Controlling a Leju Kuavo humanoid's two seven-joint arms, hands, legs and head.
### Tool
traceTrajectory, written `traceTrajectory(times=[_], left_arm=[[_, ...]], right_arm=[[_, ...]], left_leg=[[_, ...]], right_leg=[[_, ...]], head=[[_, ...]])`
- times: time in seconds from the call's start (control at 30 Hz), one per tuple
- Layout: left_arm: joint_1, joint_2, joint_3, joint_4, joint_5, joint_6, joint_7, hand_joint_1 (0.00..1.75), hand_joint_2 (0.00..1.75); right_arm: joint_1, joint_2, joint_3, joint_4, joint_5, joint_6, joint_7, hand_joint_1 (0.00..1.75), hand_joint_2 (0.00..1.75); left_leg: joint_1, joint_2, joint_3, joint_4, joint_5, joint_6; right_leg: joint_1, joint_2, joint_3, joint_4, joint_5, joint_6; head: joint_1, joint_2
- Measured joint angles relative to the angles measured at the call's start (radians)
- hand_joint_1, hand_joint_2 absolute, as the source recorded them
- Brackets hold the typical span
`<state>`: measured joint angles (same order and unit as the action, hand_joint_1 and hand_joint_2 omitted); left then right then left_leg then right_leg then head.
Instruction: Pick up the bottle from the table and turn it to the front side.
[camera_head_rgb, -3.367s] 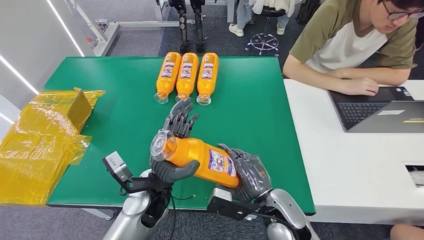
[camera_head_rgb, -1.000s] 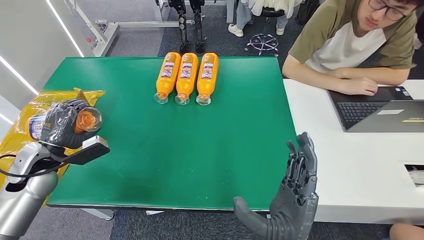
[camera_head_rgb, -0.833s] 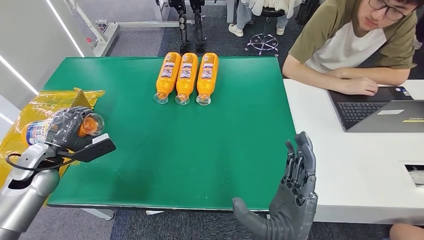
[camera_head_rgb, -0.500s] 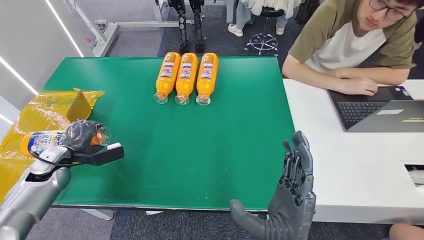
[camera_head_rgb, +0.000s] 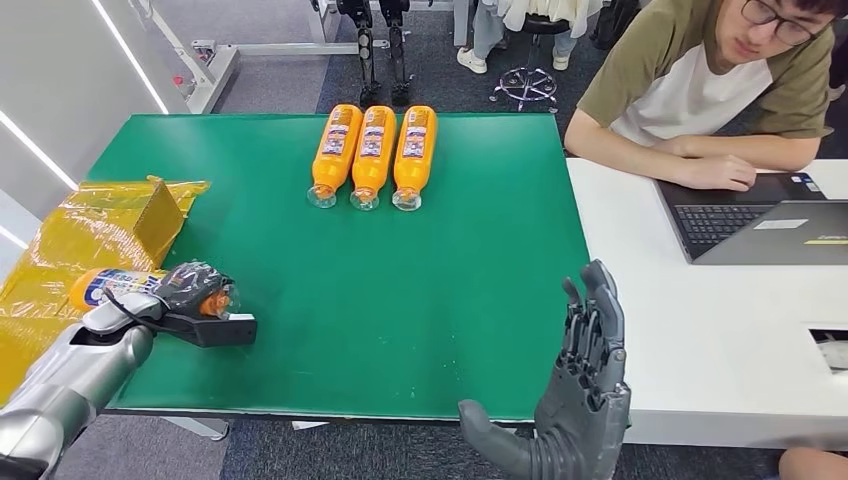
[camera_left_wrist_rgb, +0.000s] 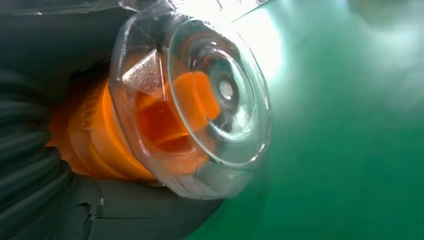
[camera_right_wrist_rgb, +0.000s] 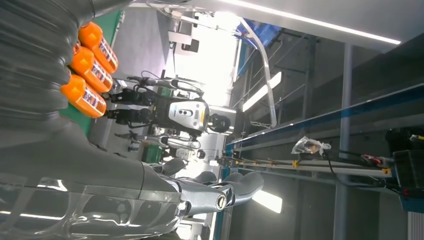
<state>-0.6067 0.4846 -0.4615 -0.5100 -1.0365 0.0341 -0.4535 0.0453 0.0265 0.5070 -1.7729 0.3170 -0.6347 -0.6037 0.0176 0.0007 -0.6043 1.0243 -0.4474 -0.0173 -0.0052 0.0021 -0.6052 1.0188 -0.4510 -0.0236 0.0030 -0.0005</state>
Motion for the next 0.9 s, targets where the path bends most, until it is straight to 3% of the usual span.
traceTrajectory(times=[0.07, 0.1, 0.23, 0.3, 0.57, 0.73, 0.9], left_arm=[[-0.021, -0.014, -0.025, 0.021, -0.023, -0.008, 0.002, 1.75, 1.75], [-0.032, -0.023, -0.037, 0.030, -0.032, -0.013, 0.003, 1.65, 1.75], [-0.072, -0.056, -0.072, 0.054, -0.043, -0.034, 0.005, 0.10, 1.75], [-0.090, -0.071, -0.082, 0.067, -0.036, -0.056, 0.005, 0.00, 1.75], [-0.129, -0.104, -0.090, 0.105, 0.056, -0.178, 0.006, 0.00, 1.75], [-0.135, -0.101, -0.090, 0.116, 0.106, -0.262, 0.007, 0.00, 1.75], [-0.130, -0.077, -0.085, 0.116, 0.169, -0.279, -0.010, 0.00, 1.75]], right_arm=[[-0.003, 0.002, 0.000, -0.002, 0.000, 0.000, 0.004, 0.00, 1.75], [-0.005, 0.003, 0.000, -0.003, 0.000, 0.000, 0.006, 0.00, 1.75], [-0.011, 0.010, 0.000, -0.007, 0.002, -0.001, 0.016, 0.00, 1.75], [-0.012, 0.012, -0.001, -0.010, 0.005, -0.003, 0.020, 0.00, 1.75], [-0.011, 0.013, -0.002, -0.012, 0.009, -0.025, 0.023, 0.00, 1.75], [-0.011, 0.013, -0.002, -0.011, 0.006, -0.038, 0.023, 0.00, 1.75], [-0.012, 0.013, -0.002, -0.011, 0.000, -0.050, 0.023, 0.00, 1.75]], left_leg=[[0.000, 0.000, 0.000, 0.000, 0.000, 0.000], [0.000, 0.000, 0.000, 0.000, 0.000, 0.000], [0.000, -0.001, 0.000, 0.000, 0.000, 0.000], [0.000, 0.000, 0.000, 0.000, 0.000, 0.000], [0.000, 0.000, 0.000, 0.000, 0.000, 0.000], [0.000, 0.000, 0.000, 0.000, 0.000, -0.001], [0.000, 0.001, 0.001, 0.000, 0.000, -0.001]], right_leg=[[0.000, 0.000, 0.000, 0.000, 0.000, 0.000], [0.000, -0.001, 0.000, 0.000, 0.000, 0.000], [0.000, -0.001, 0.001, 0.000, 0.001, 0.000], [0.000, 0.000, 0.001, 0.000, 0.001, -0.001], [0.000, 0.000, 0.001, 0.000, 0.001, -0.001], [0.000, 0.000, 0.001, 0.001, 0.001, -0.001], [0.000, 0.001, 0.002, 0.001, 0.001, -0.001]], head=[[0.000, 0.000], [0.000, 0.000], [0.000, 0.000], [0.000, 0.000], [0.000, 0.000], [0.000, 0.000], [0.000, 0.000]])
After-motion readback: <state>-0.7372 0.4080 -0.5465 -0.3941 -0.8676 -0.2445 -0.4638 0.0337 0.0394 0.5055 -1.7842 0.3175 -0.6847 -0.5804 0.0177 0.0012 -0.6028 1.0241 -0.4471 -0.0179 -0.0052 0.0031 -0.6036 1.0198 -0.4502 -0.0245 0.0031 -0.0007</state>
